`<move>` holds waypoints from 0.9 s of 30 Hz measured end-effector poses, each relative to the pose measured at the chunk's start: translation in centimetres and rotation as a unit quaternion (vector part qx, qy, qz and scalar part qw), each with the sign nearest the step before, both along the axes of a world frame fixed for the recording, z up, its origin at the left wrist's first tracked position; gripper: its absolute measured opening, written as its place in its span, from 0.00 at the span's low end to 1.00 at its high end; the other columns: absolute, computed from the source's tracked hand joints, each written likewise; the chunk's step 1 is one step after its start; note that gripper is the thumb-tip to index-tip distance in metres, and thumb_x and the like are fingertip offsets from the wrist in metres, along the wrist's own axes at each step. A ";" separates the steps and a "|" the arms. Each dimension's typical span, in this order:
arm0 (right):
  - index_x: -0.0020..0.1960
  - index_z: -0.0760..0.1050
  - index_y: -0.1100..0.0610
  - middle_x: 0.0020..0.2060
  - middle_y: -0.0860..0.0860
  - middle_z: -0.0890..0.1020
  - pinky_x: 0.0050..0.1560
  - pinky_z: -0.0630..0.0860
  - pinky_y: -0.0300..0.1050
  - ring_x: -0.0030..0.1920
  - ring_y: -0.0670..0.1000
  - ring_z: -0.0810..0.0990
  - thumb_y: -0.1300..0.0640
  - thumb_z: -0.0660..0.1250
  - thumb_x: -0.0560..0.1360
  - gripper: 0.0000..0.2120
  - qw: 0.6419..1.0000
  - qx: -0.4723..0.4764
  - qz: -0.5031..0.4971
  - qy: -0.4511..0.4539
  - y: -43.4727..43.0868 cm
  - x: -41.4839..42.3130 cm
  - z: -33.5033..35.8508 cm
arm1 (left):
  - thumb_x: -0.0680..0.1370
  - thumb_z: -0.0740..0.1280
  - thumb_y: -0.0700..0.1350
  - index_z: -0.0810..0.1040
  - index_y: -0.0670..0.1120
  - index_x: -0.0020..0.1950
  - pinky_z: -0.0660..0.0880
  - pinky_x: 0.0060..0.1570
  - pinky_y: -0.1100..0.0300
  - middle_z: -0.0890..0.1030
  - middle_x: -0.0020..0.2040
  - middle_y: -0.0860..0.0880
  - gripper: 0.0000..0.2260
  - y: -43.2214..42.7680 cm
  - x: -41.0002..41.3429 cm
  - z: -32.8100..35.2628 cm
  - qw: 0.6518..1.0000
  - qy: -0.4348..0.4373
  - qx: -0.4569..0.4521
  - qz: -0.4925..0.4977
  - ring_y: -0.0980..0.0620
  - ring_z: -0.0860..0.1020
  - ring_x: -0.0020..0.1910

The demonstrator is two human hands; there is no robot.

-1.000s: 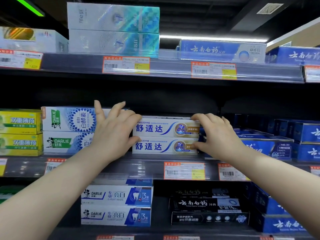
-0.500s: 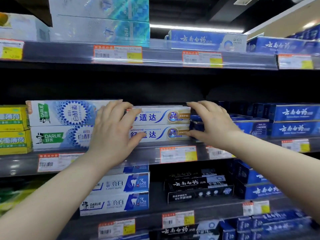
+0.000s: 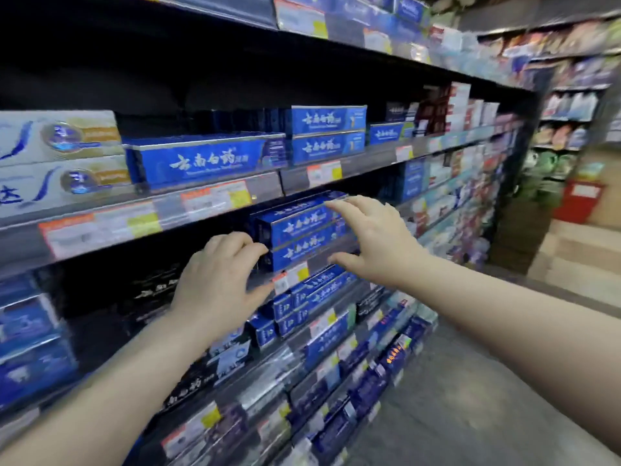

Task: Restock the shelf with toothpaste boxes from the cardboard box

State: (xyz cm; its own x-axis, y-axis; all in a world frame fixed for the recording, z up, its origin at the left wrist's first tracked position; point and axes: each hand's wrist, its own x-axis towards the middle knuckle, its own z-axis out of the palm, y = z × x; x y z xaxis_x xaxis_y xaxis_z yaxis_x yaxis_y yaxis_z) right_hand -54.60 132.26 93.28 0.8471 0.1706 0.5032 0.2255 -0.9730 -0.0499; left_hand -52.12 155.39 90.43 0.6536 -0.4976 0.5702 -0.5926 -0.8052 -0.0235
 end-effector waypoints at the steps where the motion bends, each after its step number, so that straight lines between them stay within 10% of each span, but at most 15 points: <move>1: 0.72 0.60 0.52 0.67 0.54 0.68 0.68 0.62 0.61 0.69 0.56 0.65 0.44 0.70 0.68 0.37 1.000 0.001 -0.020 0.015 -2.1 -1.1 -0.8 | 0.65 0.76 0.50 0.80 0.42 0.50 0.78 0.43 0.46 0.79 0.48 0.43 0.19 -2.0 -0.1 -0.8 1.000 0.029 0.005 -0.005 0.38 0.78 0.48; 27: 0.70 0.59 0.46 0.70 0.48 0.65 0.70 0.59 0.55 0.72 0.53 0.60 0.41 0.65 0.71 0.31 0.874 0.104 -0.364 0.305 -52.4 -25.2 -17.5 | 0.72 0.64 0.61 0.68 0.50 0.67 0.73 0.58 0.51 0.71 0.65 0.49 0.26 -56.2 -7.8 -18.0 0.924 0.327 0.160 -0.119 0.47 0.70 0.64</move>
State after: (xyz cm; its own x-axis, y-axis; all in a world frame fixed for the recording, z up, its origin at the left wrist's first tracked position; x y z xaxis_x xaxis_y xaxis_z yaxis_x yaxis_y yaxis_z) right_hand -79.76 79.83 75.80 0.8148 -0.5665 -0.1234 -0.5794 -0.8032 -0.1386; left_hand -59.94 99.19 72.47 0.6570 -0.7459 -0.1095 -0.7233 -0.6646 0.1873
